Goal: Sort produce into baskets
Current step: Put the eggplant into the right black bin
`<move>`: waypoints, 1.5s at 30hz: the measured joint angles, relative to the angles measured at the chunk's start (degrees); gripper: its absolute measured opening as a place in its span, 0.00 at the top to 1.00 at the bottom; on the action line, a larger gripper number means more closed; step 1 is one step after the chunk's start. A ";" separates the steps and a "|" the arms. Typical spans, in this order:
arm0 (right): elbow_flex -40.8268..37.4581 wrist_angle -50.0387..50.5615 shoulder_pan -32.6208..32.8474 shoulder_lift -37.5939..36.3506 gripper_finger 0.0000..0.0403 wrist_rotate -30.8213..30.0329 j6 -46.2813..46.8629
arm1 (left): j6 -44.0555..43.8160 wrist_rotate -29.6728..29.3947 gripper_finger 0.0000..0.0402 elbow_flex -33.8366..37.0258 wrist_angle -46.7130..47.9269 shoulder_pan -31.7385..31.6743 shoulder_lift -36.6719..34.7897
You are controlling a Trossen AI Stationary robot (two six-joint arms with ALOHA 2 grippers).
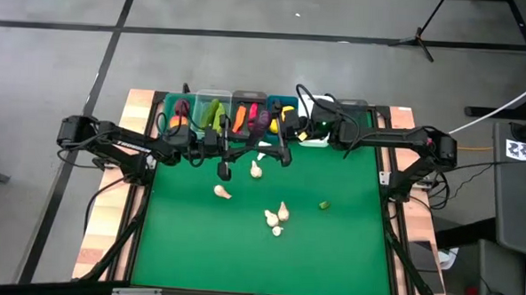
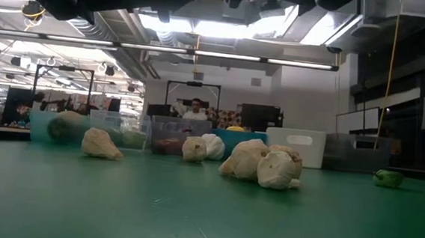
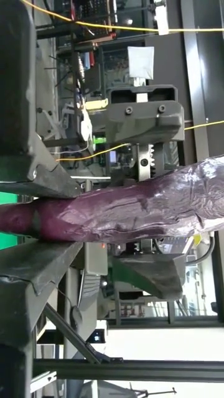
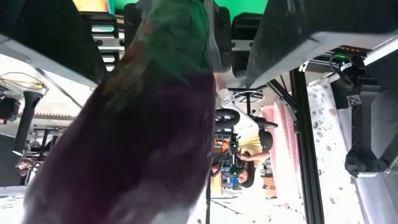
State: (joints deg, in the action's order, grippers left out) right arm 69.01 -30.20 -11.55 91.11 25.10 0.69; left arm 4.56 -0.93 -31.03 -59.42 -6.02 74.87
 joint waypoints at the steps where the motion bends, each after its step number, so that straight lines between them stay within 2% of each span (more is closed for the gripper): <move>1: 0.00 0.10 -0.02 0.00 0.07 0.02 0.24 | 0.00 0.02 0.76 0.00 0.04 0.00 0.00; 4: 0.02 0.42 -0.02 0.00 0.15 0.02 0.34 | 0.00 0.02 0.76 0.00 0.09 0.01 0.00; 15: 0.02 0.37 -0.02 0.00 0.56 0.00 0.34 | -0.20 0.15 0.76 0.00 0.26 0.02 0.00; 20: 0.02 0.37 -0.02 0.00 0.68 0.06 0.58 | -0.22 0.13 0.76 0.00 0.28 0.02 0.00; 24: 0.02 0.37 -0.02 0.00 0.69 0.04 0.58 | -0.64 0.12 0.76 0.00 0.33 0.02 0.00; 29: 0.02 0.51 -0.02 0.00 0.64 0.02 1.58 | -1.24 0.11 0.76 -0.02 0.98 0.02 -0.02; 33: 0.02 0.85 -0.02 0.00 0.66 0.04 1.85 | -1.90 0.21 0.76 -0.09 2.16 0.04 -0.09; 38: -0.02 2.17 0.12 0.00 0.68 1.00 1.91 | -0.73 6.74 0.74 -0.21 5.63 -0.07 -0.22; 41: -0.02 2.55 0.17 0.02 0.66 1.33 2.08 | -1.61 9.38 0.67 -0.21 8.79 -0.07 -0.18; 45: -0.02 2.14 0.04 0.00 0.65 0.36 2.03 | -3.52 11.13 0.51 -0.09 11.32 -0.02 -0.02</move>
State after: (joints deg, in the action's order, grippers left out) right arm 68.99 -28.05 -11.51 91.11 25.46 2.72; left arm 1.04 10.20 -31.11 -48.10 -6.04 74.85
